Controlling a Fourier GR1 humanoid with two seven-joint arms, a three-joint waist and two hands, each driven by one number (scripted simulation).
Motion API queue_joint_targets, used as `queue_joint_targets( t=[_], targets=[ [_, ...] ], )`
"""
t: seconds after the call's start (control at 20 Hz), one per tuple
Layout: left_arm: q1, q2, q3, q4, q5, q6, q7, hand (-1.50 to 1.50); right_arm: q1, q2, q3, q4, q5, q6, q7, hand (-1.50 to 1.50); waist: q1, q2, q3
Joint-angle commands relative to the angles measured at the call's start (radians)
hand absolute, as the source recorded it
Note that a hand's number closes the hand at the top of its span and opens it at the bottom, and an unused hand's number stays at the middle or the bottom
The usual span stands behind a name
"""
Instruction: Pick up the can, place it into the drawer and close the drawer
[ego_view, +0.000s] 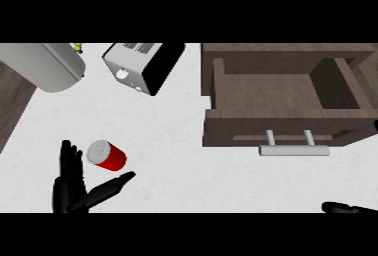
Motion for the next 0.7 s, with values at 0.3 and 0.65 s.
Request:
queue_joint_targets(
  t=[0.3,0.65],
  targets=[
    [-0.095,-0.003,0.098,0.348,0.108,-0.054,-0.246,-1.5,0.048,0.02,-0.031,-0.044,-0.016,0.025,0.014,-1.5,-0.003,0.0,0.0],
    [-0.175,0.031,0.191,0.481,0.165,-0.112,-0.288,-1.5,-0.002,0.004,-0.052,-0.008,-0.021,0.057,0.001,-1.5,-0.001,0.0,0.0]
  ],
)
